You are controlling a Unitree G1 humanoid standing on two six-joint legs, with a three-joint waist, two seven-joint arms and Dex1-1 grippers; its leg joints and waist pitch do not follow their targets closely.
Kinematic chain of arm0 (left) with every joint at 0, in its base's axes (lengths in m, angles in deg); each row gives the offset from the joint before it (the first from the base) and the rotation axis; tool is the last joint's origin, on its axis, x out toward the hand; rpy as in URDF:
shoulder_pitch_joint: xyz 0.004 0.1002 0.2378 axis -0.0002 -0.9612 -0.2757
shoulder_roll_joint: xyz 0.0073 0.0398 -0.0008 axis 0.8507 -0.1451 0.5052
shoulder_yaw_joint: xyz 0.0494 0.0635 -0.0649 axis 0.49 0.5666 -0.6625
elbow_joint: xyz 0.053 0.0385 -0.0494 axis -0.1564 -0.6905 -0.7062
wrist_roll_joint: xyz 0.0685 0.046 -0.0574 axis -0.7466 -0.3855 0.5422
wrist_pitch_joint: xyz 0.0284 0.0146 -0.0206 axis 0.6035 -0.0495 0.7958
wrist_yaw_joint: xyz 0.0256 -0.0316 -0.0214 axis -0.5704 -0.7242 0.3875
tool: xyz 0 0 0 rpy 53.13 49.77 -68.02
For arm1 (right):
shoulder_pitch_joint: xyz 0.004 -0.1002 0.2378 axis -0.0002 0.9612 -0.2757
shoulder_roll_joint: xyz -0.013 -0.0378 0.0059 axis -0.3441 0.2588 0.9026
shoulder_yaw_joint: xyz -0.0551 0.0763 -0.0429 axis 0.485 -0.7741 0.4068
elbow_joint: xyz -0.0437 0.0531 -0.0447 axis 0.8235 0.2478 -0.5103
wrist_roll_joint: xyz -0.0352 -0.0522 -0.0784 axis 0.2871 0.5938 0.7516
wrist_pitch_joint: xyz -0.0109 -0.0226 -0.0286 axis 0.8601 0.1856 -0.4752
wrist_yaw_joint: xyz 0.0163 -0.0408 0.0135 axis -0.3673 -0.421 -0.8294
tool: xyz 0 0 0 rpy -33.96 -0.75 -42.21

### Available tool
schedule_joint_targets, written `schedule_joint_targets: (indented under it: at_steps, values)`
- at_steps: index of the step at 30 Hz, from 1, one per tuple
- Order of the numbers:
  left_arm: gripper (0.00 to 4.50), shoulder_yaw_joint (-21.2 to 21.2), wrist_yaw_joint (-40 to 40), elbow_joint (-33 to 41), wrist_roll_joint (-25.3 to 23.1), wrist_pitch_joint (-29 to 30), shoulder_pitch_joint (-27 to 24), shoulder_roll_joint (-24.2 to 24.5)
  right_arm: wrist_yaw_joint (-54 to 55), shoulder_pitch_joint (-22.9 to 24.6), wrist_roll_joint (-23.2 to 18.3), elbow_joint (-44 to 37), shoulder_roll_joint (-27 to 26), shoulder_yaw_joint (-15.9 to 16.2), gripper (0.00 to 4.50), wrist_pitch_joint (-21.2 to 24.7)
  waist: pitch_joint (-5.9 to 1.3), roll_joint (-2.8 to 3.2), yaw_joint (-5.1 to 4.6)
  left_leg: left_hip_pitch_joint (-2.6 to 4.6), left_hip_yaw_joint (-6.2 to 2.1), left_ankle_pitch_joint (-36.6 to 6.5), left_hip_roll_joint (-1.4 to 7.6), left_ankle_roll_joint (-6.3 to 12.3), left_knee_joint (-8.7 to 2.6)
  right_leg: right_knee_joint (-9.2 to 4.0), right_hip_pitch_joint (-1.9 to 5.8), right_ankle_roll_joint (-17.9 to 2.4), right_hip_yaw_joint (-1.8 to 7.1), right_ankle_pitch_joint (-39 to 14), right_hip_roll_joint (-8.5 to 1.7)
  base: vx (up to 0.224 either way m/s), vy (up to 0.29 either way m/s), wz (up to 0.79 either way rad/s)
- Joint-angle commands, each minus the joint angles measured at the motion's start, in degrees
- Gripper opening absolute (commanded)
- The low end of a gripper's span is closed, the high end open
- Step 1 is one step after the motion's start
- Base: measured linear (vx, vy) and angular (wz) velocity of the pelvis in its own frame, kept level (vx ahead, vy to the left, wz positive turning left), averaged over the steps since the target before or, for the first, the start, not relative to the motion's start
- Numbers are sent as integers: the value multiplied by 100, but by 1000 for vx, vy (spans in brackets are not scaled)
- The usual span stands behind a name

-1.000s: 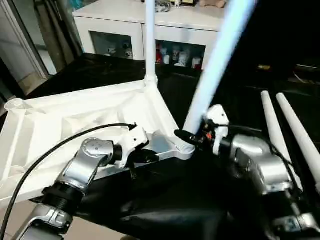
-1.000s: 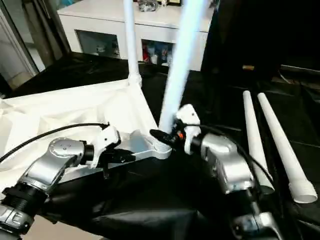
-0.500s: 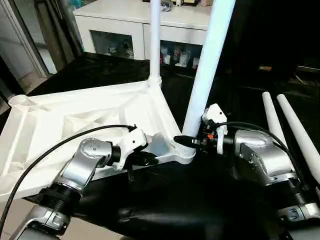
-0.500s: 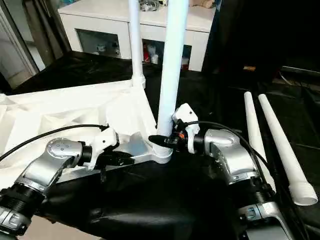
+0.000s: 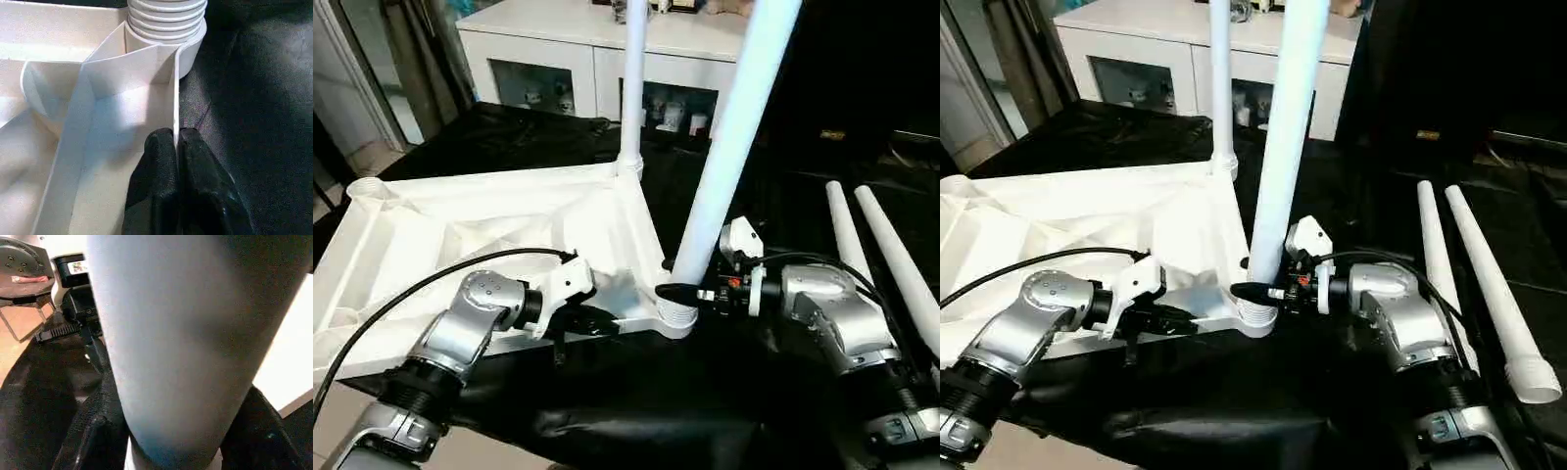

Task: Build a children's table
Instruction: Insert table leg to table base

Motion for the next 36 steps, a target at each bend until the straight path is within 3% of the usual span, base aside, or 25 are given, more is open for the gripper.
schedule_joint_targets:
  at_steps: [1, 3, 5, 8, 13, 19, 23, 28, 30, 33, 34, 35, 36]
  values:
    - [0, -209, 234, 57, 142, -138, 226, -80, -180, 335, 149, 511, -63, 425, 189, 283, -291, -16, -25, 198, -339, -1886, 679, -172, -524, -486, 91, -1415, 341, -1430, -629, 0, 0, 0]
    - [0, -253, 408, -89, 58, -144, 322, -126, 111, 242, 280, 749, -174, 327, 189, 182, -281, -20, -30, 212, -343, -2007, 679, -222, -529, -505, 70, -1378, 349, -1630, -635, 0, 0, 0]
    - [0, -310, 589, -202, 6, -56, 447, -185, 520, 72, 382, 1023, -319, 208, 189, 162, -241, -21, -50, 245, -379, -2400, 670, -365, -537, -571, 35, -1258, 363, -2312, -673, 0, 0, 0]
    - [0, -324, 707, -248, -34, 11, 532, -217, 702, -16, 451, 1129, -379, 193, 189, 119, -226, -25, -85, 256, -447, -2765, 678, -516, -569, -608, 32, -1057, 357, -2878, -691, 0, 0, 0]
    - [0, -325, 756, -326, -48, 43, 652, -266, 646, -46, 507, 1126, -416, 307, 189, 132, -232, -5, -114, 285, -468, -3120, 677, -666, -620, -620, -9, -920, 351, -2791, -654, 0, 0, 0]
    - [0, -281, 752, -363, -39, -13, 655, -262, 431, 14, 676, 1221, -357, 493, 189, -94, -241, -2, -114, 314, -413, -3063, 670, -650, -616, -603, -25, -1109, 367, -2129, -640, 0, 0, 0]
    - [0, -279, 728, -408, -48, -27, 665, -248, 448, 3, 674, 1321, -371, 466, 189, -181, -231, -4, -90, 302, -420, -2915, 676, -535, -593, -636, -13, -1077, 380, -2402, -676, 0, 0, 0]
    - [0, -281, 700, -418, -57, -24, 668, -230, 522, -31, 658, 1398, -409, 396, 189, -227, -222, 5, -101, 310, -437, -3161, 679, -608, -621, -633, -31, -1039, 366, -2515, -645, 0, 0, 0]
    - [0, -287, 745, -429, -84, 28, 675, -227, 654, -65, 677, 1473, -464, 319, 189, -265, -213, 6, -109, 324, -443, -3296, 674, -638, -626, -642, -52, -1015, 367, -2616, -640, 0, 0, 0]
    - [0, -378, 1245, -646, -190, 393, 793, -374, 2171, -421, 839, 2157, -842, -149, 189, -297, -189, -17, -160, 328, -485, -3517, 659, -703, -626, -674, -71, -912, 356, -3079, -676, 0, 0, 0]
    - [0, -380, 1259, -653, -193, 403, 797, -379, 2210, -430, 841, 2175, -852, -161, 189, -296, -166, -3, -196, 324, -497, -3599, 654, -751, -635, -676, -88, -889, 348, -3206, -667, 0, 0, 0]
    - [0, -431, 1613, -809, -270, 600, 887, -502, 2962, -592, 864, 2503, -1041, -374, 189, -287, -159, 4, -268, 368, -542, -3965, 627, -856, -644, -720, -104, -688, 275, -3637, -638, 0, 0, 0]
    - [0, -475, 1859, -908, -307, 717, 953, -597, 3254, -657, 865, 2642, -1132, -443, 189, -276, -156, 28, -292, 376, -560, -4102, 628, -891, -647, -731, -101, -654, 246, -3662, -633, 0, 0, 0]
